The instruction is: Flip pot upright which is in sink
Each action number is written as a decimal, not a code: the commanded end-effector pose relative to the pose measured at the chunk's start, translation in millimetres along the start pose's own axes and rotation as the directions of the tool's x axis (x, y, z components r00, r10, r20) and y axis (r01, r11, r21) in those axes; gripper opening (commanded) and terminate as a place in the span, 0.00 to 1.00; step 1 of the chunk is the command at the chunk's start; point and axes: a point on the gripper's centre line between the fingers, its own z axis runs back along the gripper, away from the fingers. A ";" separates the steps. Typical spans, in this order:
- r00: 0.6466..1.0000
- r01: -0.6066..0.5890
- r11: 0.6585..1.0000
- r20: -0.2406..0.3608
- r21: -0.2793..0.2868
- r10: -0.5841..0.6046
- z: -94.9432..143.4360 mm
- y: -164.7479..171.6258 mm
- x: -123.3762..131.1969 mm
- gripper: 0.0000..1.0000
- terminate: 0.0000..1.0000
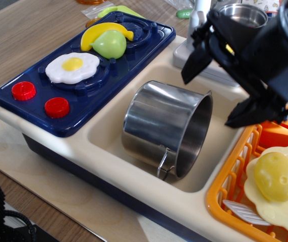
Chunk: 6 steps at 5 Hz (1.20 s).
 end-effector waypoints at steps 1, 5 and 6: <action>0.998 -0.020 1.000 0.061 0.015 0.019 -10.5 0.4 -1.0 1.00 0.00; 0.998 0.028 0.998 0.065 -0.052 -0.025 -37.5 41.0 -2.6 0.00 0.00; 0.997 0.015 0.998 0.072 -0.063 -0.010 -39.8 41.7 -3.9 0.00 0.00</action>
